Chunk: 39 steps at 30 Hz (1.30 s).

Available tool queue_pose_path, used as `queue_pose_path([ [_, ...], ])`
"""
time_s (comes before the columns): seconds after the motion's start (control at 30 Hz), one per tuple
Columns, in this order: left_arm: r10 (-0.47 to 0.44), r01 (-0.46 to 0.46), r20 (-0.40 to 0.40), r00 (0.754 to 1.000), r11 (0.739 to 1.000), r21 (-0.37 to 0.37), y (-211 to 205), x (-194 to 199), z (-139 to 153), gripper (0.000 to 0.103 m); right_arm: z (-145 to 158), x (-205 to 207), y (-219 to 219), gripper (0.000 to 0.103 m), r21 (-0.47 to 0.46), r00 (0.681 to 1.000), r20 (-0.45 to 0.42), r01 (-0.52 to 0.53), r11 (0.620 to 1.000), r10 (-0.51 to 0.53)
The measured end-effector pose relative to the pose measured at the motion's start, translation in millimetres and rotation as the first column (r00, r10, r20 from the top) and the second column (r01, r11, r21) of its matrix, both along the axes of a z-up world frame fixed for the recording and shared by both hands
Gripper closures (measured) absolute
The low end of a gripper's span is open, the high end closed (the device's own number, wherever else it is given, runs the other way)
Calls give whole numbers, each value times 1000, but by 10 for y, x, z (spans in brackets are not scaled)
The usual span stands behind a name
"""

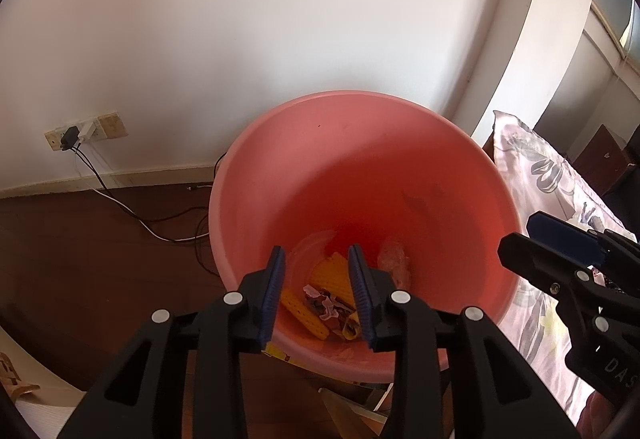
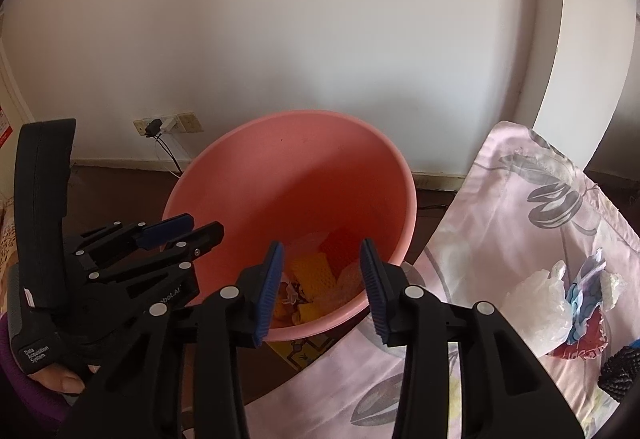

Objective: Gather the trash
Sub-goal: 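Move both open grippers back over the table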

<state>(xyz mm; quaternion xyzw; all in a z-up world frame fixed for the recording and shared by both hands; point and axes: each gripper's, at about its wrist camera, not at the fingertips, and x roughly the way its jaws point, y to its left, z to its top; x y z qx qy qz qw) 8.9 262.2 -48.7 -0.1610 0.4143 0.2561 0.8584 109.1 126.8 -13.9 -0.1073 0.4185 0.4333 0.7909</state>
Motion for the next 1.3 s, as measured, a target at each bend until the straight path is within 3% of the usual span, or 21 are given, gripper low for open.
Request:
queue_pose_path([
  [0.53, -44, 43, 88, 995, 999, 16, -215, -98, 317, 72, 198, 30, -461, 62, 70, 996, 1, 93, 993, -93],
  [0.83, -133, 131, 103, 986, 991, 23, -522, -23, 402, 88, 210, 59, -926, 62, 65, 984, 1, 177, 982, -177],
  [1.2, -309, 306, 88, 947, 951, 47, -1073, 257, 403, 91, 80, 139, -1832, 62, 61, 936, -37, 352, 934, -350],
  [1.3, -363, 359, 85, 928, 932, 53, -1248, 366, 393, 86, 59, 142, -2073, 62, 56, 917, -40, 399, 915, -397],
])
